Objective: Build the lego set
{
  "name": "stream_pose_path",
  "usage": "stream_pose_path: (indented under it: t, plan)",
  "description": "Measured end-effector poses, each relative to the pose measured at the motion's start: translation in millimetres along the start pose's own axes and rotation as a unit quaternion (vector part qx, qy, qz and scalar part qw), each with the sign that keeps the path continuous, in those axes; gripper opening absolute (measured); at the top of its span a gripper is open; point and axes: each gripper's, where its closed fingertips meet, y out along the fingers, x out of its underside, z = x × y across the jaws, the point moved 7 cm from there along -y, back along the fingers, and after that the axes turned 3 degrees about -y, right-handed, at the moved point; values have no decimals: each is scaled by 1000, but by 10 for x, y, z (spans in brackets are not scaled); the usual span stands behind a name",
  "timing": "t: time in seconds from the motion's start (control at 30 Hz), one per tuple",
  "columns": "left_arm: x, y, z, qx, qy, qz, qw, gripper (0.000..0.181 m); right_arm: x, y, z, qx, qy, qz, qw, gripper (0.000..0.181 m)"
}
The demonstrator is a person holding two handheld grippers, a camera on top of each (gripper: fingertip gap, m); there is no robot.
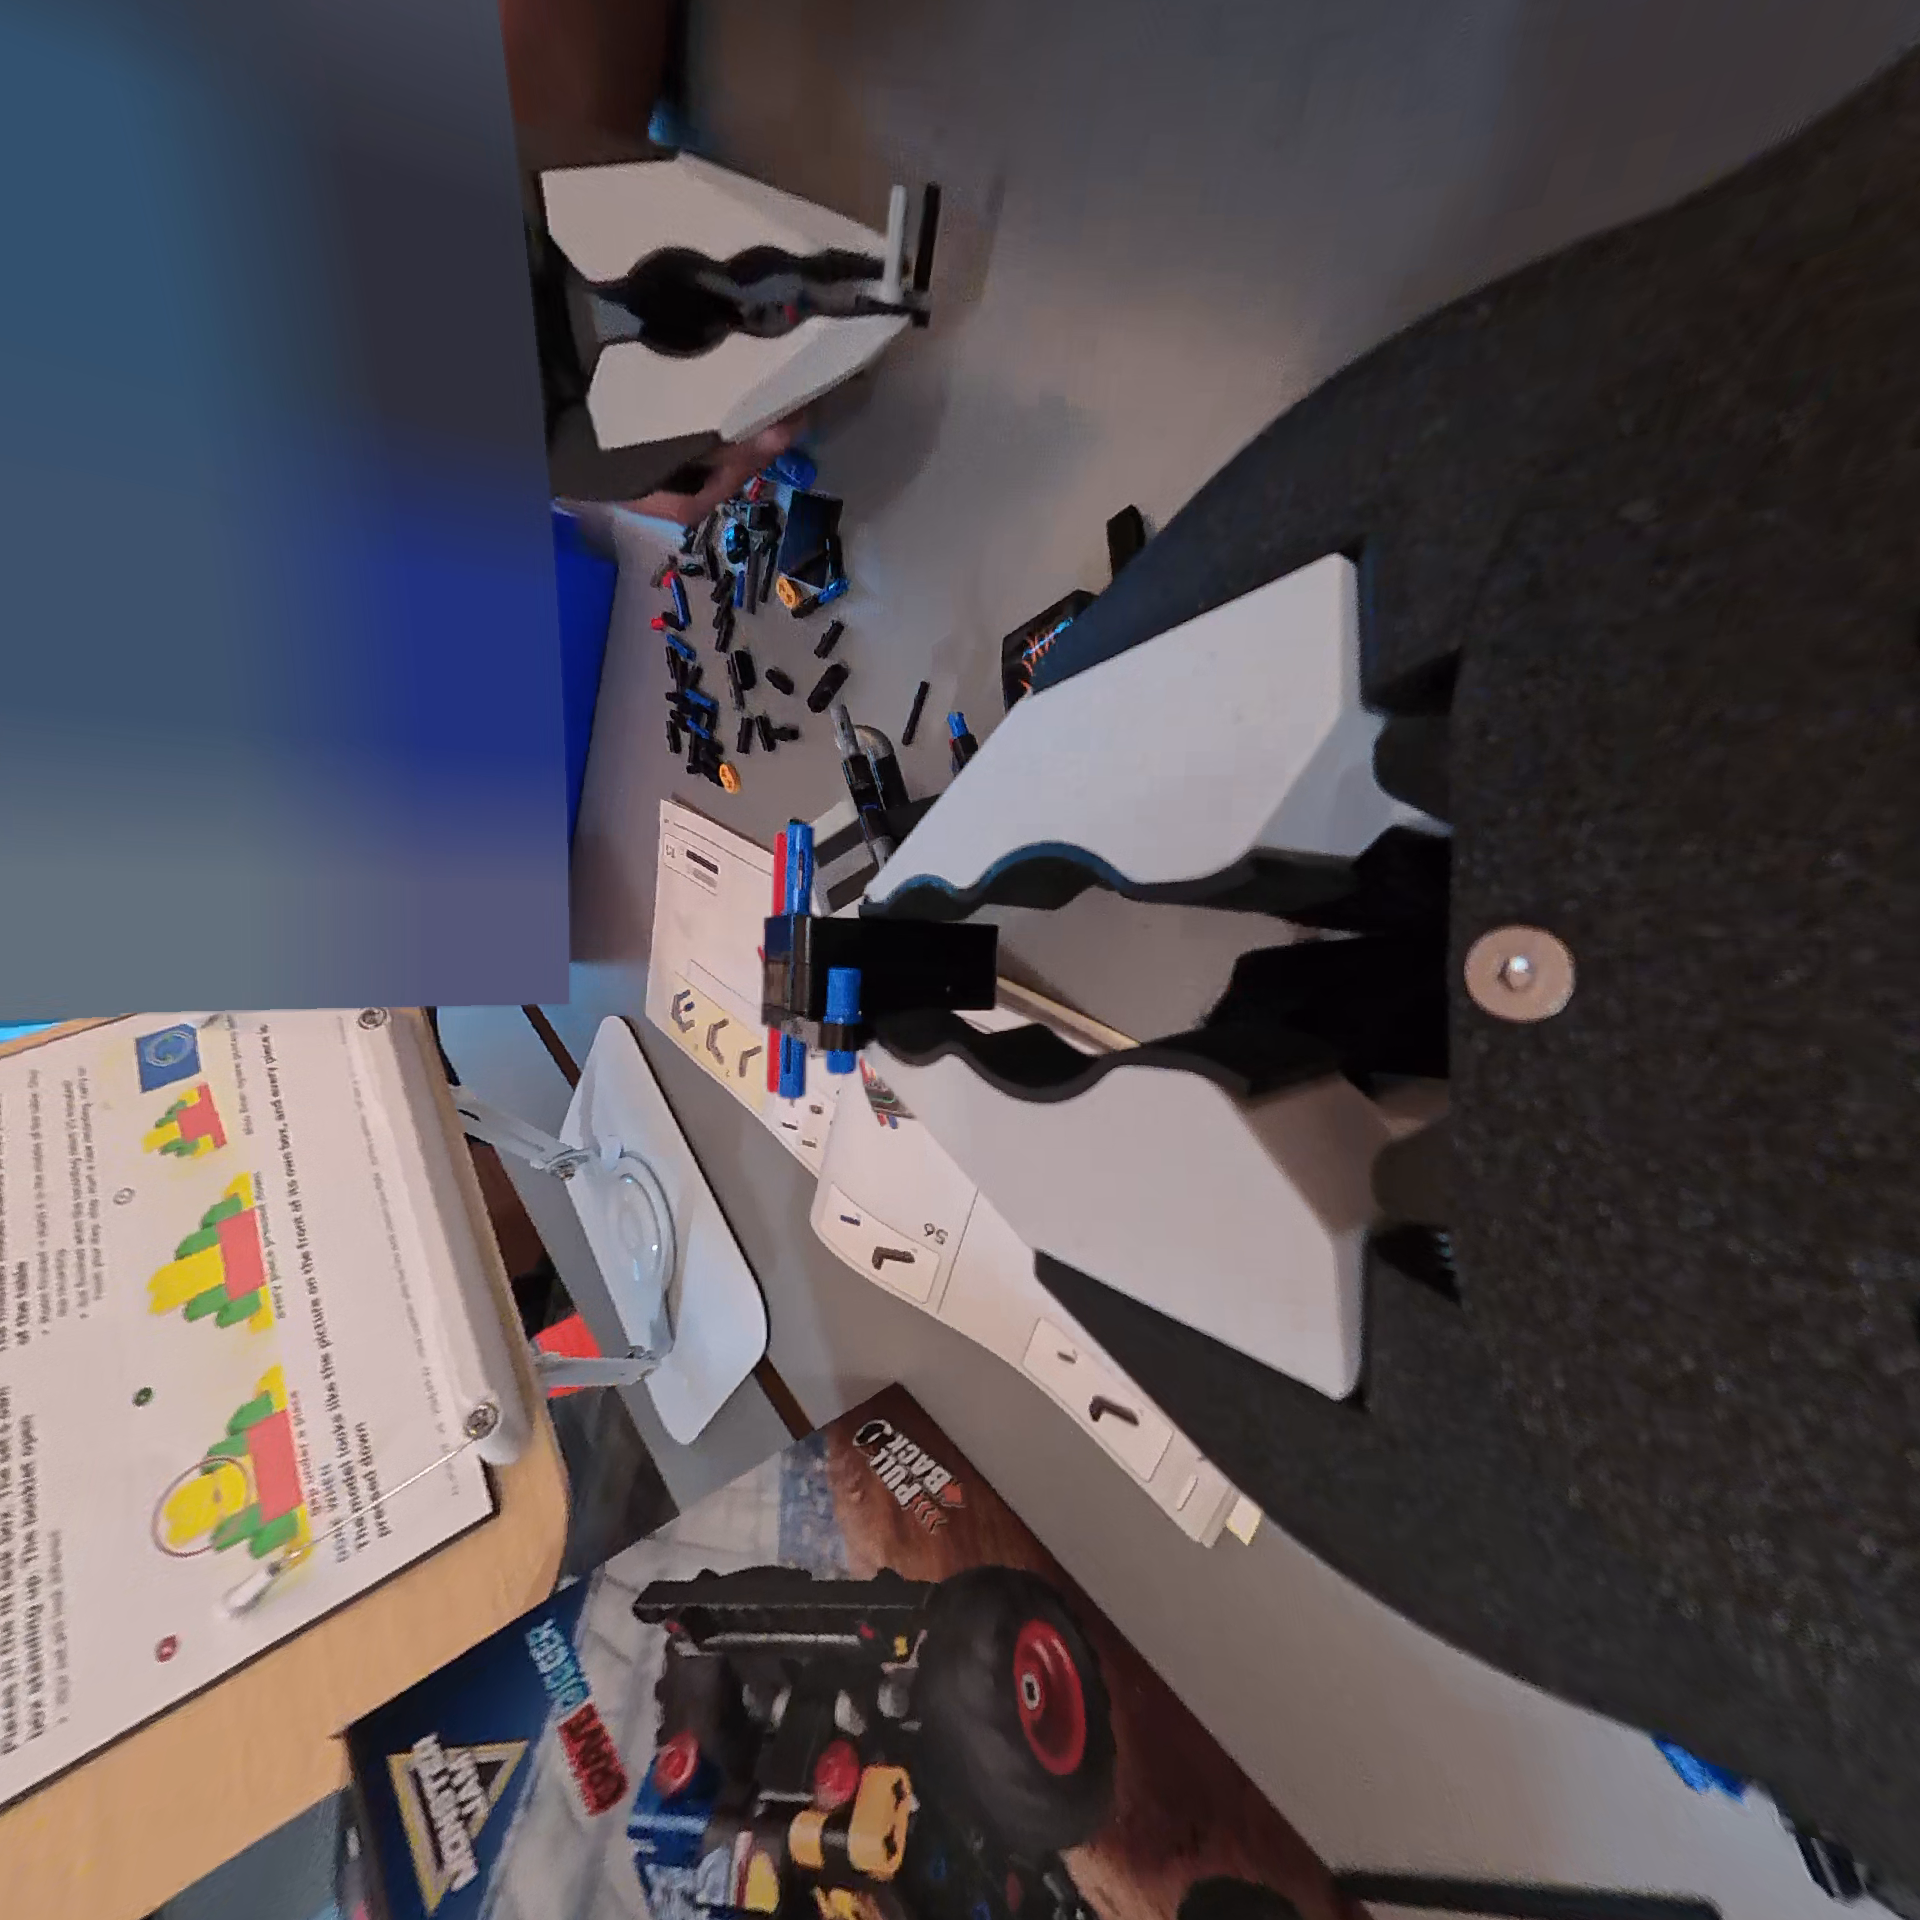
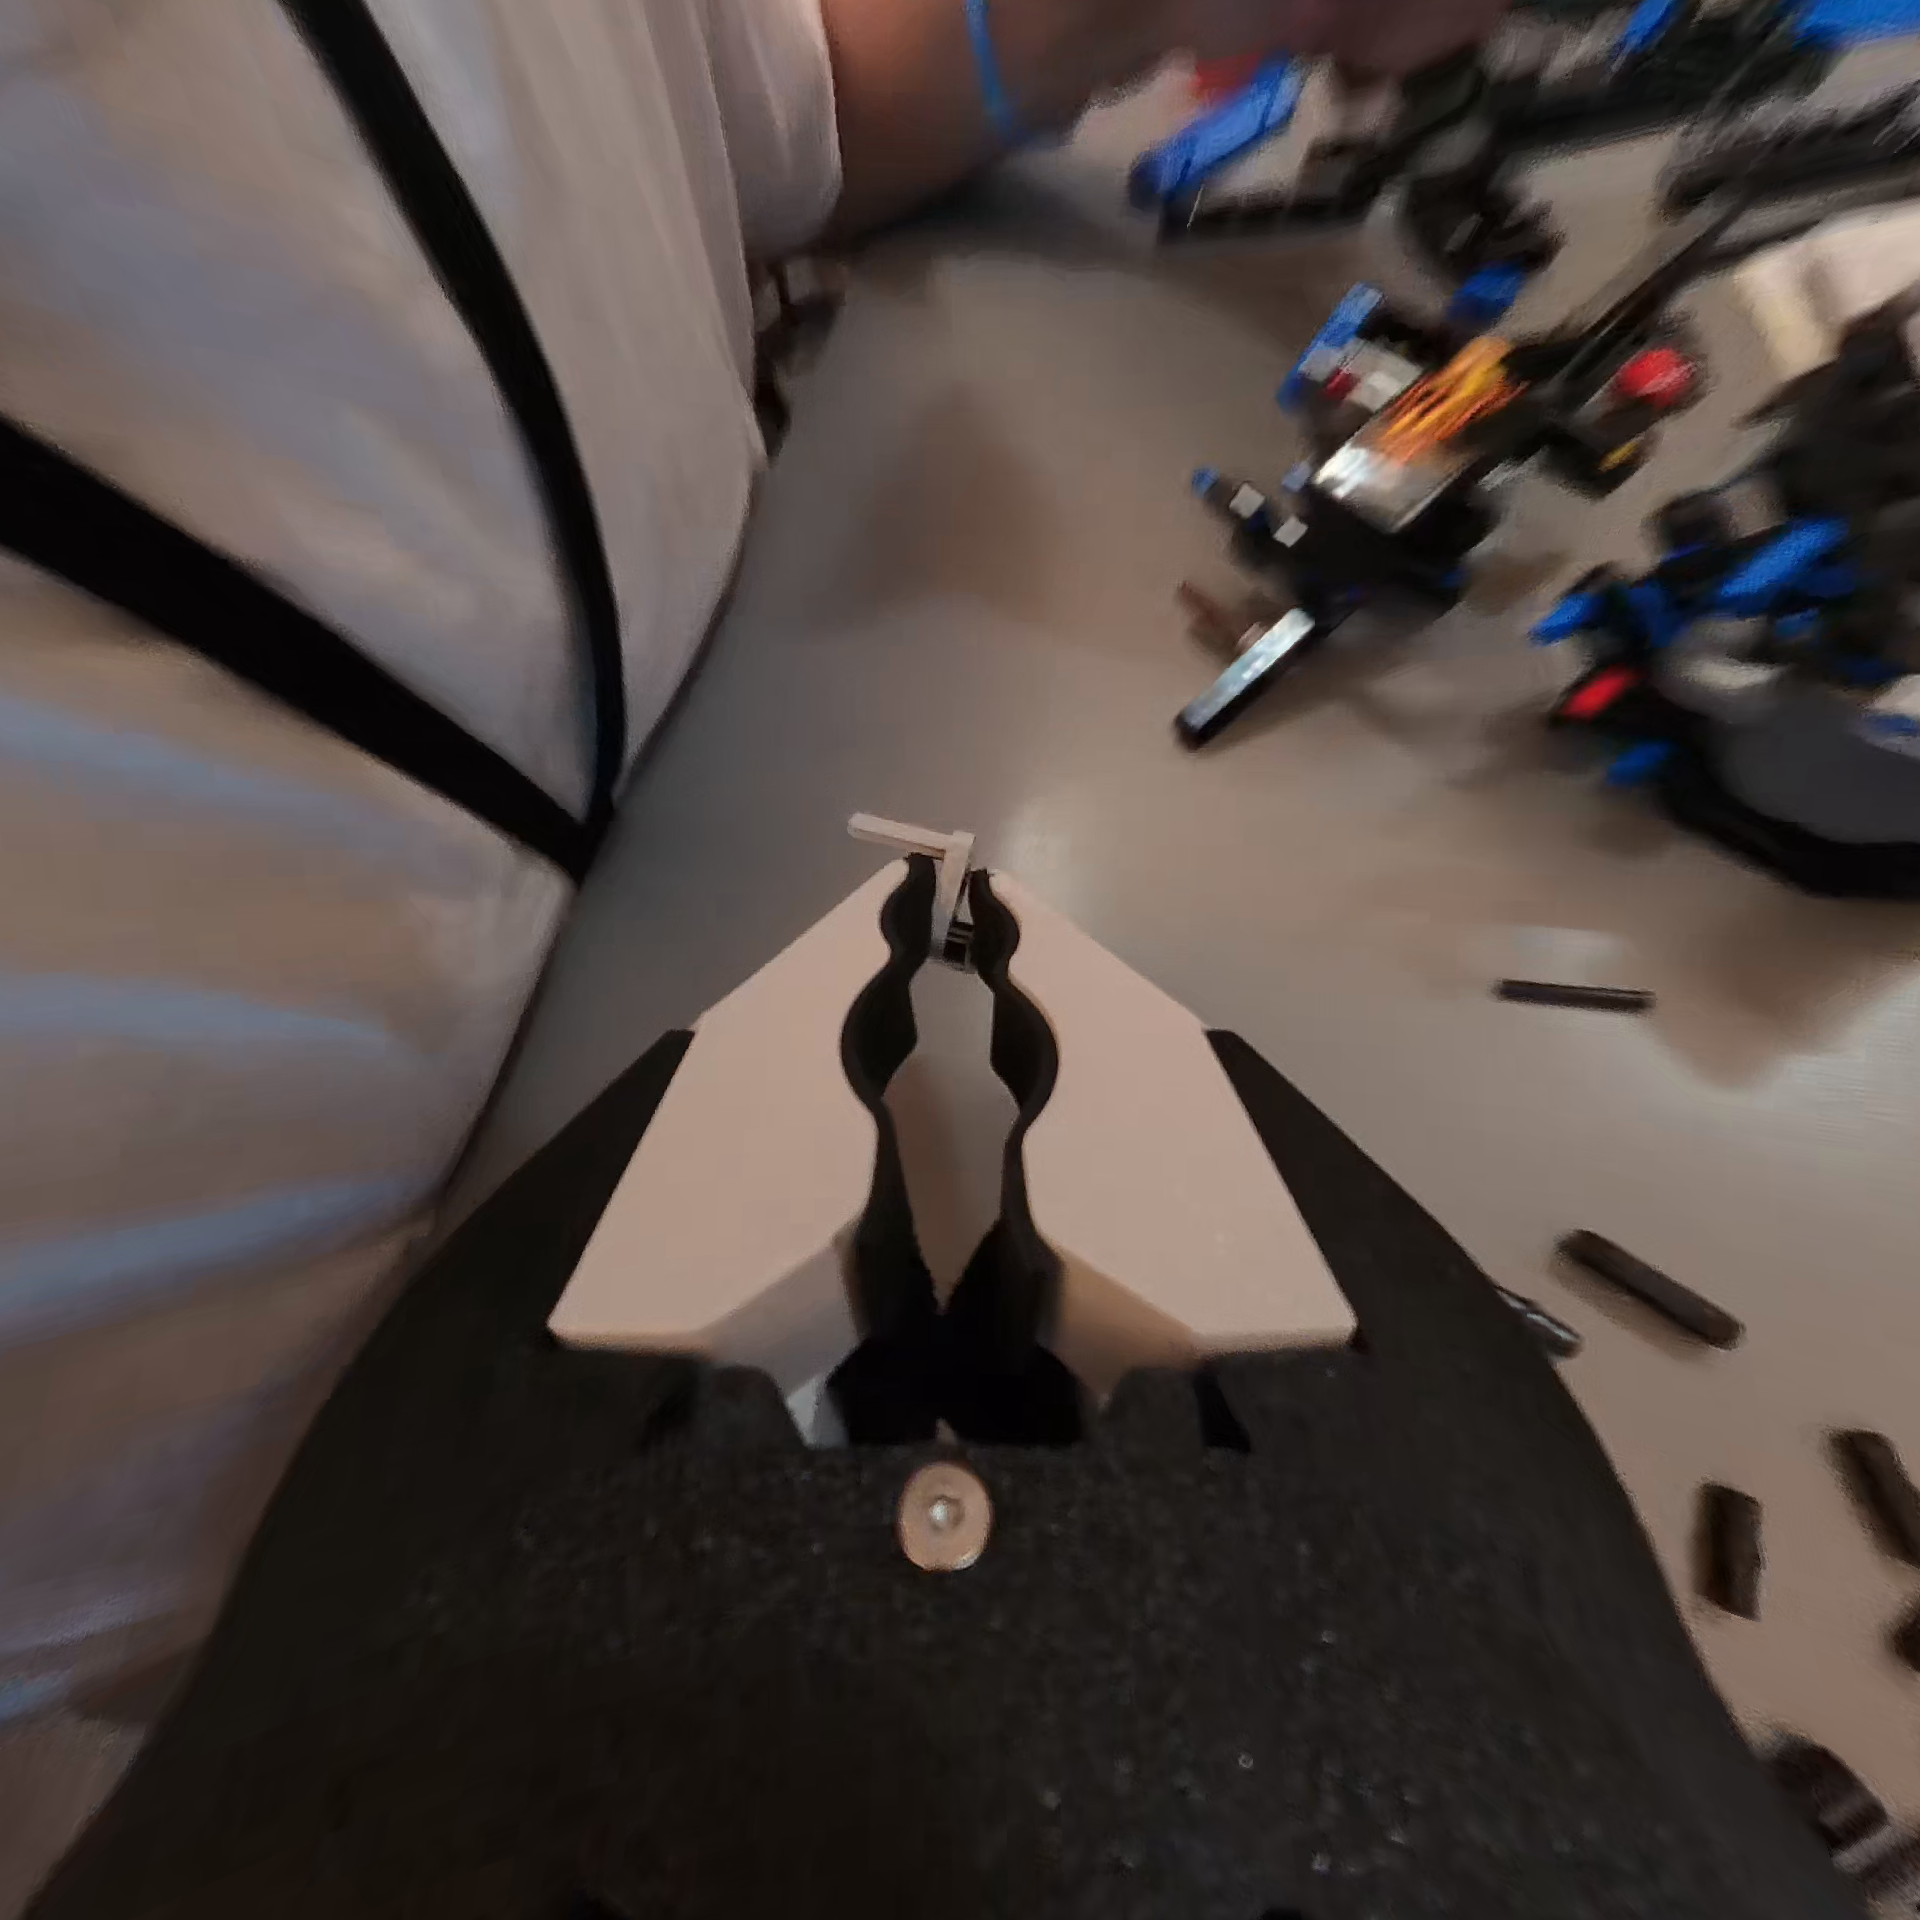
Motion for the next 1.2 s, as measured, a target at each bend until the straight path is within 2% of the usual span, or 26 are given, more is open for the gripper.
stream_pose_path:
  t: [0.13,0.33,0.5,0.67,0.8,1.07,1.2]
  plan:
    - [-1,11,30,-7,17,-3,1000,15,52,113,-107,18,-30,-72,997,6]
    - [28,54,83,-5,34,-16,999,15,93,203,-155,44,-54,-116,991,6]
    - [35,87,126,23,-1,-8,1000,14,43,235,-87,88,-94,-81,988,6]
    - [75,123,109,74,-82,3,994,14,-9,231,84,118,-37,-26,992,6]
    - [109,145,90,102,-130,6,986,14,-15,244,68,94,-20,-20,995,6]
    - [63,132,169,102,-105,4,989,14,70,355,-4,75,-56,-55,994,7]
    - [24,118,246,93,-65,2,994,14,71,334,-14,72,-35,-76,994,8]
